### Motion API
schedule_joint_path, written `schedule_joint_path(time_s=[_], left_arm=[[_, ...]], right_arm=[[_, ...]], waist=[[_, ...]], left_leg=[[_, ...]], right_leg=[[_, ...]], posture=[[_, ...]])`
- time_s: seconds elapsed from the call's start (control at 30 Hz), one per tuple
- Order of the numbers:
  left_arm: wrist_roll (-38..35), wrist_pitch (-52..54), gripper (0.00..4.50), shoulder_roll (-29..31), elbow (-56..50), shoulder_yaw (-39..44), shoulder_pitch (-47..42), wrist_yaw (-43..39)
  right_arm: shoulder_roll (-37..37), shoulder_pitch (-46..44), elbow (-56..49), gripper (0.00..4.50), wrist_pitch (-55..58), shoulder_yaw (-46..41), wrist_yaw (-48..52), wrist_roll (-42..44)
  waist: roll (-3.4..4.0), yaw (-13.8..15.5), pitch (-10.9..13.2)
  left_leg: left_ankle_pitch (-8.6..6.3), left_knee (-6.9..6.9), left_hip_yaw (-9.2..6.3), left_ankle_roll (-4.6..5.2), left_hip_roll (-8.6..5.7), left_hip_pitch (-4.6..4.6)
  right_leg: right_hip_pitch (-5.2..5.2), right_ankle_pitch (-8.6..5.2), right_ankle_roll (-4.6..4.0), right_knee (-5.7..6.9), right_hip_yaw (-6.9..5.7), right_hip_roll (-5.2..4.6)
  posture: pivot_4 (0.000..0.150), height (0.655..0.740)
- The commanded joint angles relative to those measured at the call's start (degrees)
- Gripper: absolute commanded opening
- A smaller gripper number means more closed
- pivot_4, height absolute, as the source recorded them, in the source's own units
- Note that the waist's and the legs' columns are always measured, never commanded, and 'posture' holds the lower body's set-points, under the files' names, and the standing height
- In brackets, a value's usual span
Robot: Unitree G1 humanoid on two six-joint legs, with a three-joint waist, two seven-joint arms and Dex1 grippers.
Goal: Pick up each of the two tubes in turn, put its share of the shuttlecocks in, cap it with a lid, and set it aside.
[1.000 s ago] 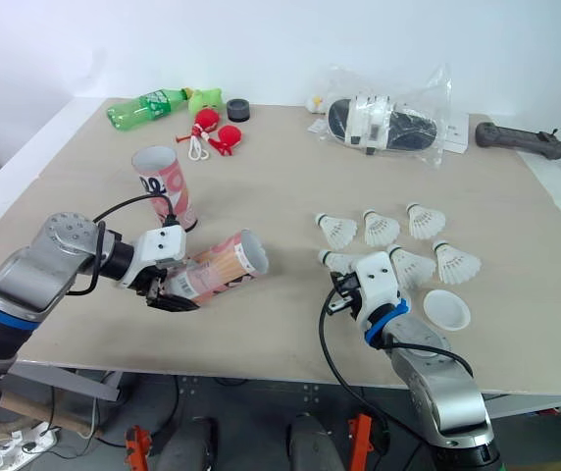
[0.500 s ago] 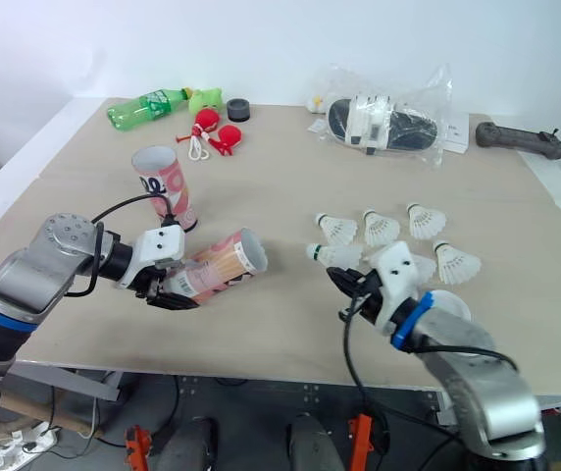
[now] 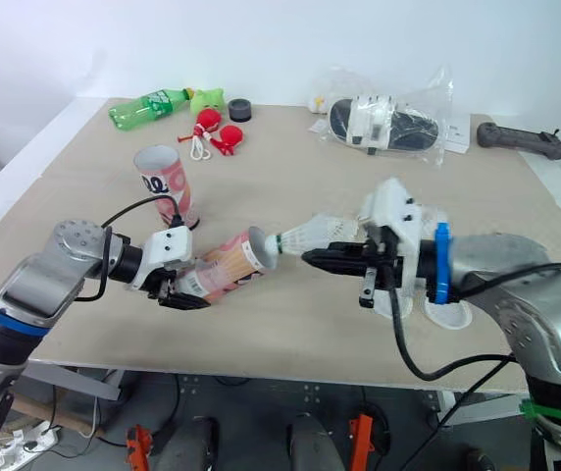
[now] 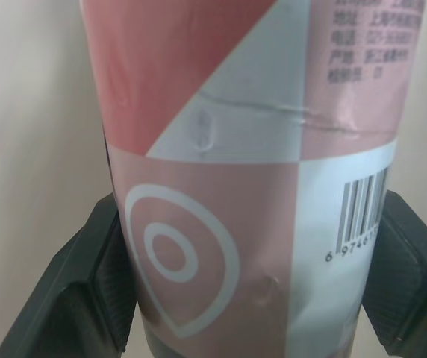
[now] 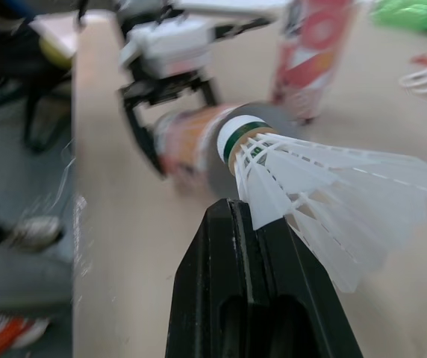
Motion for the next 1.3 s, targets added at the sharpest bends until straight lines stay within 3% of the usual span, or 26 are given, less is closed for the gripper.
schedule_joint_path(time_s=[0.03,0.43,0.8,0.9,1.13,1.3], left_arm=[[-0.13,-0.96,3.54,-0.38,-0.89,0.08,0.6,0.36],[0.01,-2.4,3.54,-1.38,-0.66,-0.24,0.84,0.32],[0.05,-2.44,3.54,-1.82,-0.82,-0.34,0.96,0.34],[0.15,-2.63,3.54,-1.96,-0.45,-0.21,0.81,0.36],[0.2,-2.81,3.54,-2.29,-0.15,0.0,0.93,0.69],[-1.17,-2.8,3.54,-2.57,0.4,2.21,2.18,1.73]], right_arm=[[-0.54,-3.94,2.52,0.0,-3.77,4.69,3.27,-5.36],[6.44,-15.85,12.5,0.0,-9.54,18.48,8.9,-18.72],[10.12,-16.92,12.37,0.0,-9.26,18.3,9.57,-20.85],[9.71,-16.48,11.23,1.07,-7.99,16.43,9.54,-19.3],[11.07,-14.03,10.94,4.29,-3.58,7.68,5.44,-14.16],[10.76,-5.25,6.75,4.44,1.38,-4.22,-2.86,-10.6]], waist=[[0.01,-0.04,0.0],[0.06,-0.12,0.02],[0.07,0.0,0.02],[0.07,-0.01,0.02],[0.06,-0.01,0.02],[0.05,0.13,0.01]], left_leg=[[0.0,0.0,0.0,0.0,0.0,-0.01],[0.0,-0.01,0.0,0.01,0.01,-0.02],[0.0,-0.01,-0.05,0.0,0.01,-0.08],[0.0,-0.01,-0.05,0.01,0.01,-0.07],[0.0,-0.02,-0.06,0.01,0.01,-0.08],[0.0,-0.03,-0.09,0.0,0.01,-0.1]], right_leg=[[-0.01,0.07,0.14,0.0,0.0,0.0],[-0.05,0.11,0.18,0.01,-0.02,0.02],[-0.06,0.1,0.2,0.01,-0.07,0.01],[-0.06,0.1,0.2,0.01,-0.07,0.01],[-0.06,0.09,0.2,0.01,-0.08,0.01],[-0.04,0.08,0.21,0.01,-0.11,0.0]], posture=[[0.15,0.74],[0.15,0.74],[0.15,0.74],[0.15,0.74],[0.15,0.74],[0.15,0.74]])
